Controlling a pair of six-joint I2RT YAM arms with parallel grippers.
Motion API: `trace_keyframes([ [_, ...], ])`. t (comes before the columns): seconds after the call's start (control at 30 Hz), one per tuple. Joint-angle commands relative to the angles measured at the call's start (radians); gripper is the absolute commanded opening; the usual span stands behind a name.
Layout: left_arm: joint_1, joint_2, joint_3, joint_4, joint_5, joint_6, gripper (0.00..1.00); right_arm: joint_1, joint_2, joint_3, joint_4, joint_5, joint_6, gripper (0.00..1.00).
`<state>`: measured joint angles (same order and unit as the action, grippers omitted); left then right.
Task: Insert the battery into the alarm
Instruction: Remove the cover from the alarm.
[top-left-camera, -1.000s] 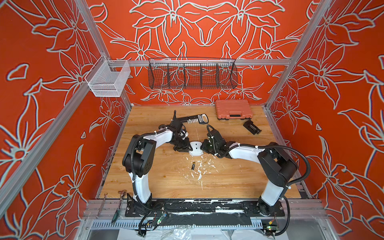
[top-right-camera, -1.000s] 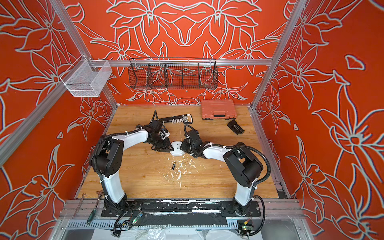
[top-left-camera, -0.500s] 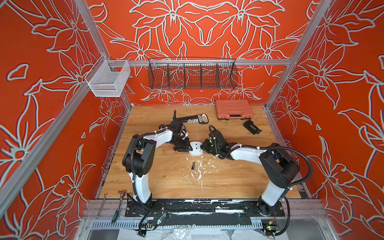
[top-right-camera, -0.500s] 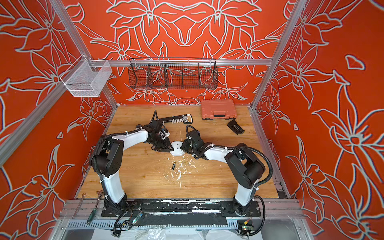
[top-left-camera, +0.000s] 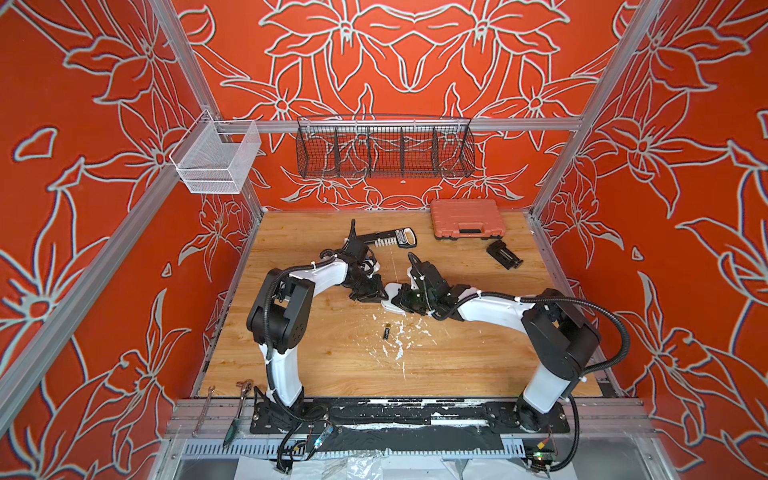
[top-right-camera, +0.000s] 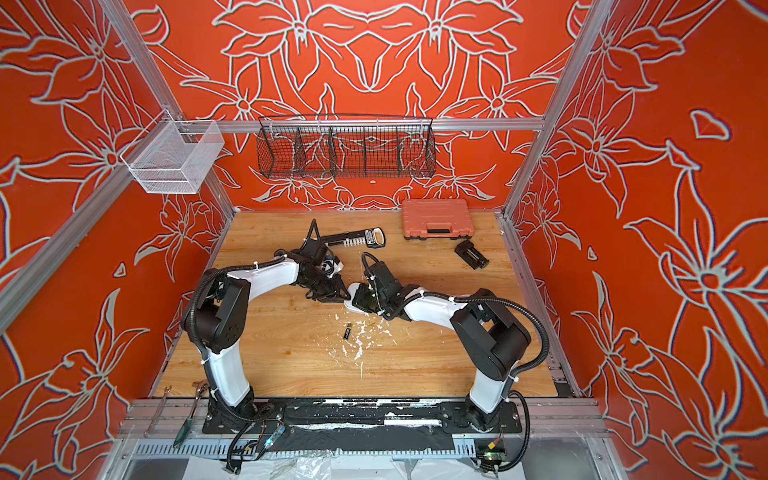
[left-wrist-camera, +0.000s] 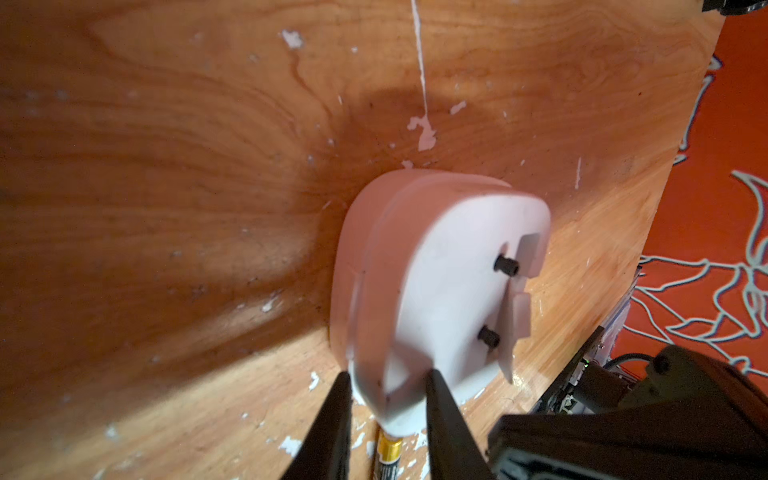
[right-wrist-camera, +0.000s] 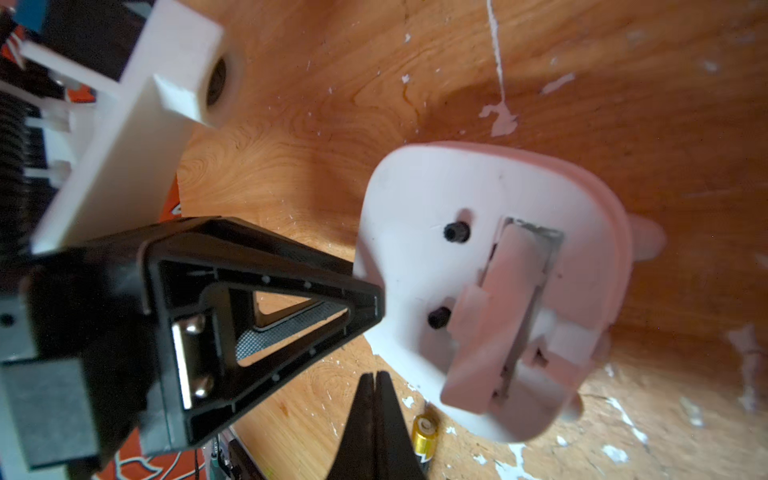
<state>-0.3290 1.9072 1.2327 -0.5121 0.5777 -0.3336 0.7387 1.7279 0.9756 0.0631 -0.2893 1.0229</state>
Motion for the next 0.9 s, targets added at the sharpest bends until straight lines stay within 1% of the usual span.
trace_keyframes([
  [0.0,-0.022,0.079,-0.038,-0.059,-0.115,0.016,0.28,-0.004,-0.039,0.034,-0.026,0.015,-0.044,0.00],
  [0.07,-0.022,0.075,-0.039,-0.059,-0.115,0.016,0.28,-0.003,-0.057,0.046,-0.018,0.016,-0.062,0.00],
  [0.1,-0.022,0.074,-0.039,-0.057,-0.112,0.017,0.28,-0.002,-0.065,0.056,-0.026,0.018,-0.073,0.03],
  [0.13,-0.022,0.073,-0.041,-0.057,-0.111,0.017,0.28,-0.001,-0.073,0.068,-0.045,0.028,-0.083,0.08],
  [0.17,-0.022,0.071,-0.041,-0.057,-0.110,0.018,0.28,-0.001,-0.079,0.082,-0.074,0.042,-0.096,0.14],
  [0.2,-0.022,0.069,-0.041,-0.055,-0.108,0.018,0.28,-0.001,-0.086,0.097,-0.111,0.062,-0.105,0.18],
  [0.37,-0.022,0.052,-0.047,-0.050,-0.103,0.016,0.28,-0.001,-0.077,0.197,-0.363,0.189,-0.161,0.32],
  [0.57,-0.022,0.045,-0.050,-0.042,-0.091,0.012,0.28,0.014,0.002,0.321,-0.550,0.275,-0.234,0.36],
  [0.63,-0.022,0.046,-0.051,-0.040,-0.087,0.011,0.28,0.020,0.029,0.349,-0.571,0.287,-0.248,0.37],
  [0.73,-0.022,0.044,-0.055,-0.038,-0.085,0.010,0.28,0.022,0.053,0.357,-0.558,0.289,-0.245,0.36],
  [0.87,-0.022,0.042,-0.056,-0.037,-0.085,0.008,0.28,0.027,0.090,0.392,-0.606,0.291,-0.268,0.31],
])
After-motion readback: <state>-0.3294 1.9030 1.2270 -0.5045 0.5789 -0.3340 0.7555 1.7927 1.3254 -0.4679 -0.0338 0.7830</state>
